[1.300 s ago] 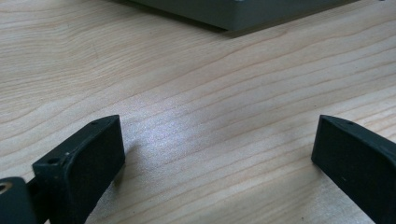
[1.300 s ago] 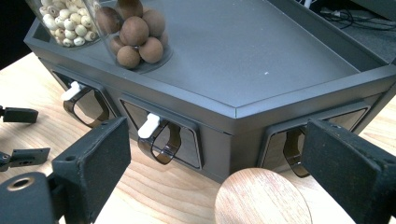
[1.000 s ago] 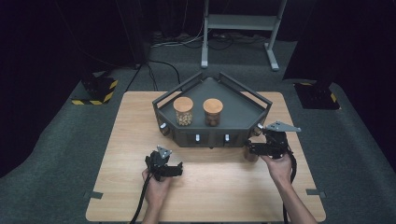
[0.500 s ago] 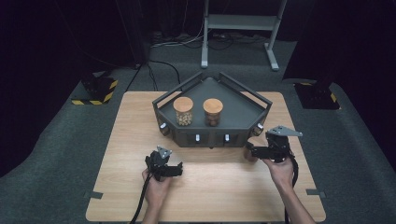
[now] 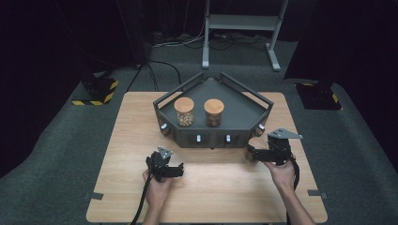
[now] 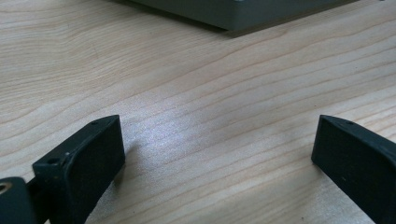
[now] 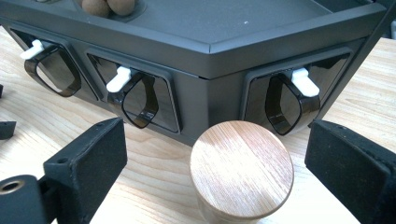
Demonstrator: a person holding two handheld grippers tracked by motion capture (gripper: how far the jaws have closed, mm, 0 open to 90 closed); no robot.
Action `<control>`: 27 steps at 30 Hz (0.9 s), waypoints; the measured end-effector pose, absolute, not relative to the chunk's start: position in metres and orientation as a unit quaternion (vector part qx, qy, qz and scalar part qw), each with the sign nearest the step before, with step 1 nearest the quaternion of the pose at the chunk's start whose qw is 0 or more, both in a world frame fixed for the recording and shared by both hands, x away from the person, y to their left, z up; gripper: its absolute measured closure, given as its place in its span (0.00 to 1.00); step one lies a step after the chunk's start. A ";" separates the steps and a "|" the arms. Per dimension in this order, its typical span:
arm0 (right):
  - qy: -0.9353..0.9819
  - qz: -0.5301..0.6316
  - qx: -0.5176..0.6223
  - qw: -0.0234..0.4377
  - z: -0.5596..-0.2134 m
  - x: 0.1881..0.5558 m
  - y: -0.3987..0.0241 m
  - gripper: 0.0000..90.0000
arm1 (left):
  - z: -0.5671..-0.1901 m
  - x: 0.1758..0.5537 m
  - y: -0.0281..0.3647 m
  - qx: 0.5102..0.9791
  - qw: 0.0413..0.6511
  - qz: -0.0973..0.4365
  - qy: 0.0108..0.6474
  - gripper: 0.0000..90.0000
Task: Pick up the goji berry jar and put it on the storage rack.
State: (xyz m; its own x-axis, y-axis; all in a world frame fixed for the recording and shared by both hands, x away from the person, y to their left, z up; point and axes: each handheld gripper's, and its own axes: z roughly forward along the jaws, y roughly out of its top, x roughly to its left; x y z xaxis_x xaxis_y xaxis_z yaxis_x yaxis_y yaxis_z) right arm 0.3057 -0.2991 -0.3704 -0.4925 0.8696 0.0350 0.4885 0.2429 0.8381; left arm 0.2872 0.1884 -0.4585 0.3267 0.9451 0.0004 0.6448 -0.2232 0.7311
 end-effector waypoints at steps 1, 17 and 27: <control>0.755 0.420 0.450 0.227 -0.371 0.306 -0.299 0.05 | -0.458 0.287 0.188 0.747 0.325 0.231 0.532 0.03; 0.757 0.411 0.456 0.222 -0.381 0.306 -0.301 0.04 | -0.458 0.287 0.188 0.747 0.324 0.231 0.532 0.03; 0.759 0.400 0.464 0.221 -0.390 0.306 -0.301 0.03 | -0.458 0.287 0.188 0.747 0.324 0.231 0.532 0.03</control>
State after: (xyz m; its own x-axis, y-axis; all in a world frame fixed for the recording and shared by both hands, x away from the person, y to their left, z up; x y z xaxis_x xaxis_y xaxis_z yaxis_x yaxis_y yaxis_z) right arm 0.3057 -0.3011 -0.3904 -0.4724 0.8806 0.0362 0.5277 0.2497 0.8119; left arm 0.2872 0.1884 -0.4584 0.3269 0.9451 0.0006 0.6448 -0.2235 0.7309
